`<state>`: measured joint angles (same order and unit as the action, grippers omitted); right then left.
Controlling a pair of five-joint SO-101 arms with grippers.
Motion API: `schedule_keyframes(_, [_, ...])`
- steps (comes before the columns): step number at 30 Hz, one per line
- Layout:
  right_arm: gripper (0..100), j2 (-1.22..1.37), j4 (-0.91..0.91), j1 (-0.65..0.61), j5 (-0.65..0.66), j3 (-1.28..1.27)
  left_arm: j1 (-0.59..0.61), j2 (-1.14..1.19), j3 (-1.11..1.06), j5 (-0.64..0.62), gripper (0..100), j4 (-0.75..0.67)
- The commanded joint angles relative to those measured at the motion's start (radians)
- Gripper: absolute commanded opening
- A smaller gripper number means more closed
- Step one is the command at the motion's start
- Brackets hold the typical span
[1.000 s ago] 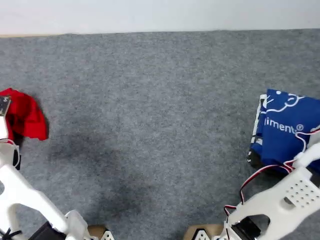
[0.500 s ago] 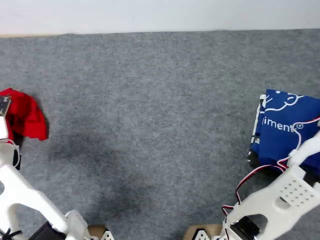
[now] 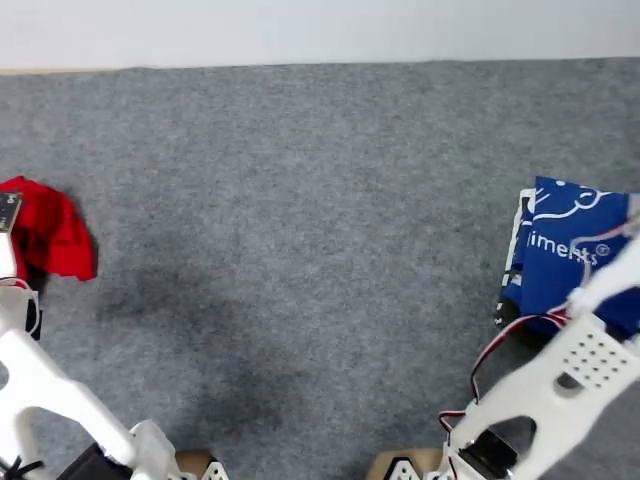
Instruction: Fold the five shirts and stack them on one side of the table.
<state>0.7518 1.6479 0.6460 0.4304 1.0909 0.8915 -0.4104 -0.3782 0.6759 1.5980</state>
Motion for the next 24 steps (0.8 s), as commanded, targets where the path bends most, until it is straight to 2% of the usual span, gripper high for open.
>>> schedule_keyframes(1, [0.9,-0.127,0.151,-0.099,0.002,0.153,0.000,-0.035,0.012,0.003,1,0.000])
schedule_keyframes(5, [0.9,-0.205,0.151,-0.163,-0.034,0.120,0.000,-0.037,0.041,0.003,2,0.015])
schedule_keyframes(10, [1.0,-0.343,0.151,-0.255,-0.058,-0.155,0.000,-0.026,0.097,0.003,15,-0.005])
schedule_keyframes(13, [0.9,-0.455,0.151,-0.302,-0.060,-0.400,0.012,-0.025,0.101,0.008,20,-0.091])
schedule_keyframes(16, [0.9,-0.567,0.150,-0.343,-0.060,-0.649,0.011,0.012,0.079,0.068,22,-0.209])
schedule_keyframes(20, [0.9,-0.676,0.147,-0.394,-0.060,-0.902,0.011,0.193,0.079,0.127,22,-0.339])
schedule_keyframes(24, [0.9,-0.719,0.147,-0.424,-0.061,-1.028,0.009,0.404,0.160,0.147,22,-0.417])
